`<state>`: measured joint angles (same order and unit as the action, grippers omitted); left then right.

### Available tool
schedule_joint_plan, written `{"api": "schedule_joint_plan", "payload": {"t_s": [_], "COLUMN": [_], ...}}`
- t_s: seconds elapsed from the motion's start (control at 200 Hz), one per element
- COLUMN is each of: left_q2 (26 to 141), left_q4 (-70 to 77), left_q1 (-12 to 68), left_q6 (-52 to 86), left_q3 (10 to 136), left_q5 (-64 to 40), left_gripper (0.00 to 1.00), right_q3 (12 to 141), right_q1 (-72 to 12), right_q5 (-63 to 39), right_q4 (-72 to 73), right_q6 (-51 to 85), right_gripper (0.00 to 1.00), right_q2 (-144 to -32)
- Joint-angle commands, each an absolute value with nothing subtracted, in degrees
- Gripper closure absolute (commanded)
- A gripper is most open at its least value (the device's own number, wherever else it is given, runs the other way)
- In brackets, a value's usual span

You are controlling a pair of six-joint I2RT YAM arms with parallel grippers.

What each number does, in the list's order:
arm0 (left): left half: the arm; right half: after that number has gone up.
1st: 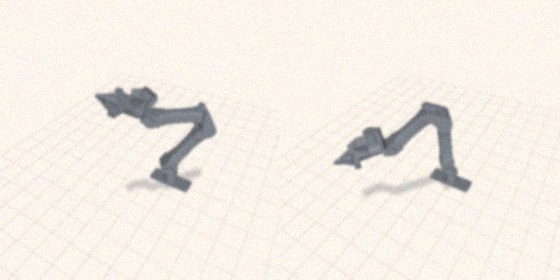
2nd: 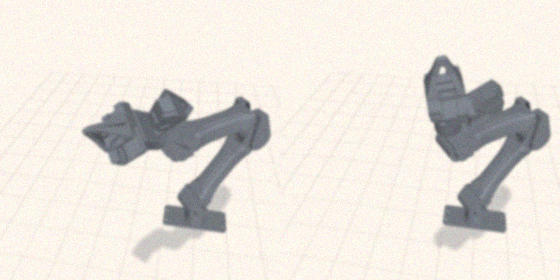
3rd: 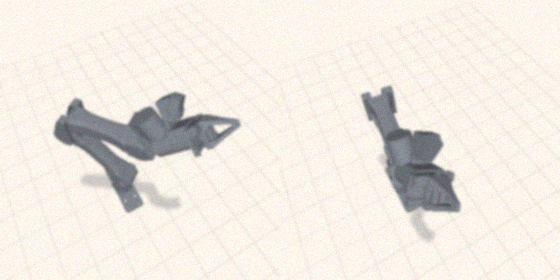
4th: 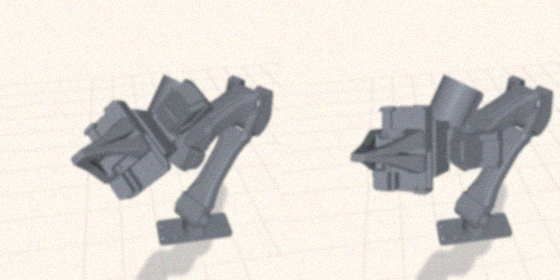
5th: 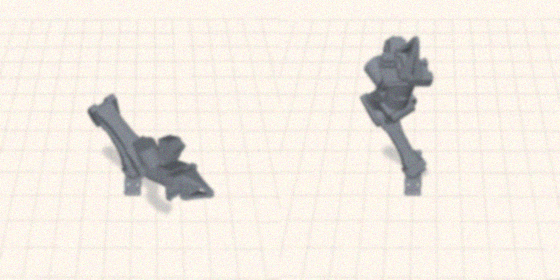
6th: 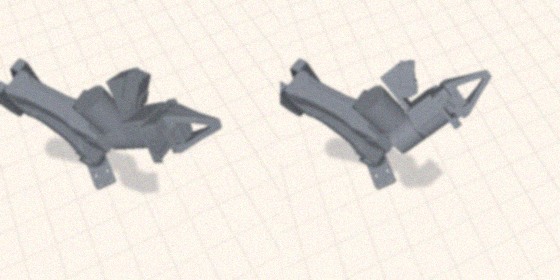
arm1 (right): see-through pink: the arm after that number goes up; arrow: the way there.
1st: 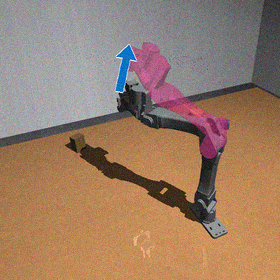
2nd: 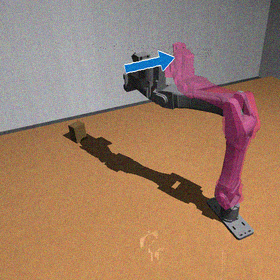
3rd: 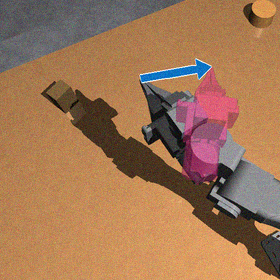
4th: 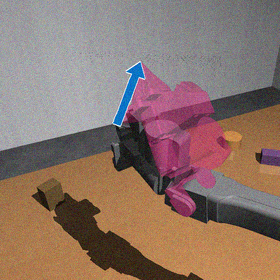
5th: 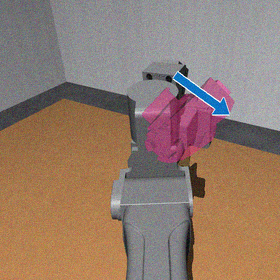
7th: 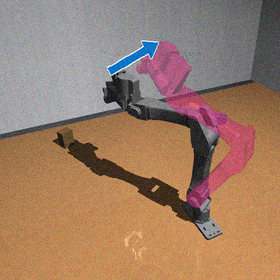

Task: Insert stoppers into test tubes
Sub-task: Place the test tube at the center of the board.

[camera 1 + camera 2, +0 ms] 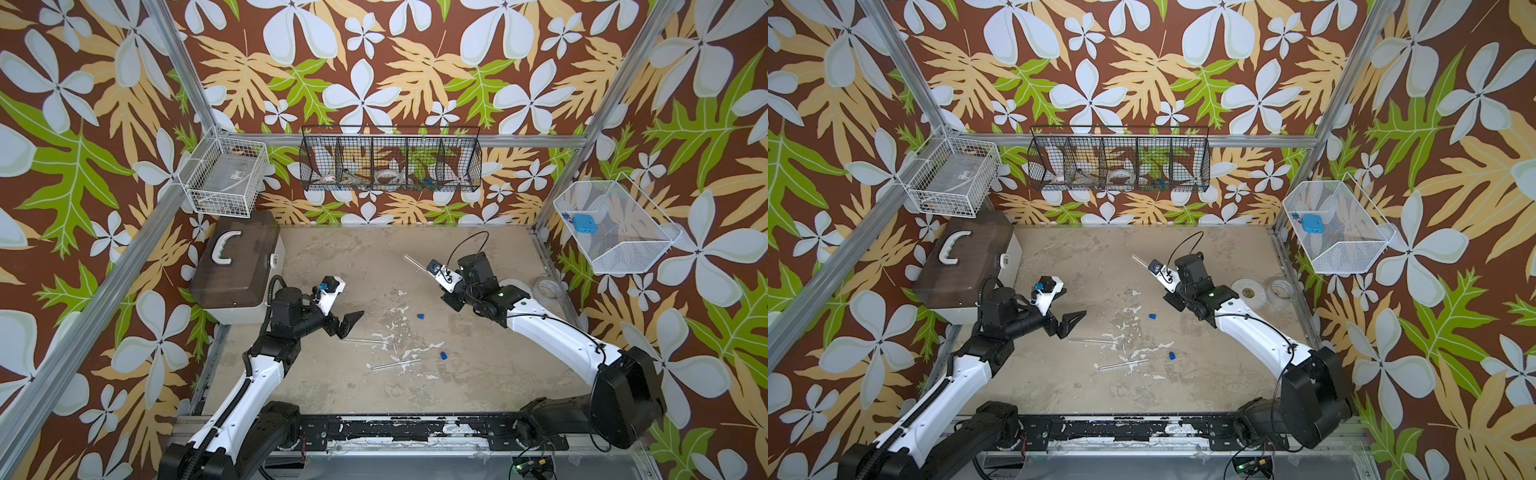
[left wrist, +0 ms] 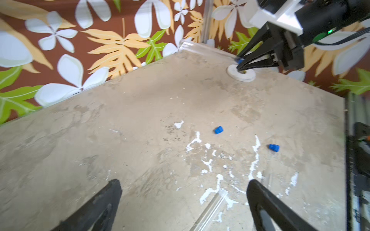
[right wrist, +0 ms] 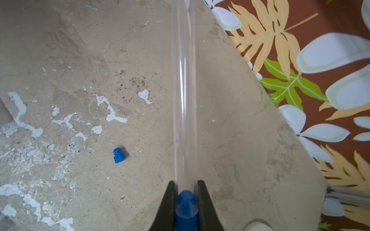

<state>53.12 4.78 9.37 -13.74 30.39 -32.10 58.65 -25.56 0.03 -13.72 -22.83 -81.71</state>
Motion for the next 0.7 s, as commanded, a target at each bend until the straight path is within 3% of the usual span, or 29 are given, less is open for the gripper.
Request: {"api": "schedule_joint_plan", "payload": {"t_s": [0.0,0.696], "left_q2": [53.1,52.2], "left_q4": [5.9,6.1], "left_q1": [9.1,9.1], "left_q6": [-14.1,-14.1], "left_q3": [30.9,30.2], "left_q5": [-24.6,-27.3], "left_gripper": [0.00,0.00], "right_q3": [59.7,67.9], "right_q1": [-21.9,-19.5], "right_q5": [-0.8,-1.2], "right_q4": [-14.0,-26.8], "right_q6": [-15.4,-10.9], "right_gripper": [0.93,0.92], "right_q2": [-84.2,-108.1]}}
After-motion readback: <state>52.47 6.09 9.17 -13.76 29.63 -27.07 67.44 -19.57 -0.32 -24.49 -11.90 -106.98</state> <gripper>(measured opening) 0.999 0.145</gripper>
